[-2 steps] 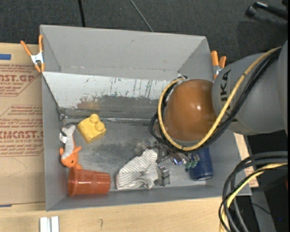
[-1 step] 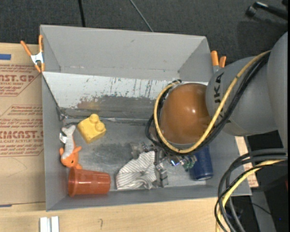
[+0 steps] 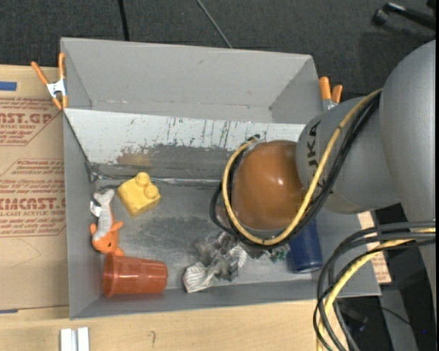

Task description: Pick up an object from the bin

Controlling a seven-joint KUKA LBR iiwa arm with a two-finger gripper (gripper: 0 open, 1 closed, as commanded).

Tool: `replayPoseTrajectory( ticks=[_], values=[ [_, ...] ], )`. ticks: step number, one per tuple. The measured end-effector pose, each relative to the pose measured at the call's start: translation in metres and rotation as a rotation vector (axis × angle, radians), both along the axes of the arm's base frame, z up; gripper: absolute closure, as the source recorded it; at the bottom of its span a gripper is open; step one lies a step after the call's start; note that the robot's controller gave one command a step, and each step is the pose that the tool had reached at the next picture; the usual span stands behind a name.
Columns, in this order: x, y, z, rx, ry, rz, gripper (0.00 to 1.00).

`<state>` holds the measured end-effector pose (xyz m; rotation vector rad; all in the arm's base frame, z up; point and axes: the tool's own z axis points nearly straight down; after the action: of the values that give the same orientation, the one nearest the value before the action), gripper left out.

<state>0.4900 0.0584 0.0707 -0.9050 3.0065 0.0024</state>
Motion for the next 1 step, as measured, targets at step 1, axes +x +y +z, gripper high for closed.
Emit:
replayPoseTrajectory(
  ticks=[1],
  values=[
    [0.0, 0.0, 0.0, 0.0, 0.0, 0.0, 1.0]
  ],
)
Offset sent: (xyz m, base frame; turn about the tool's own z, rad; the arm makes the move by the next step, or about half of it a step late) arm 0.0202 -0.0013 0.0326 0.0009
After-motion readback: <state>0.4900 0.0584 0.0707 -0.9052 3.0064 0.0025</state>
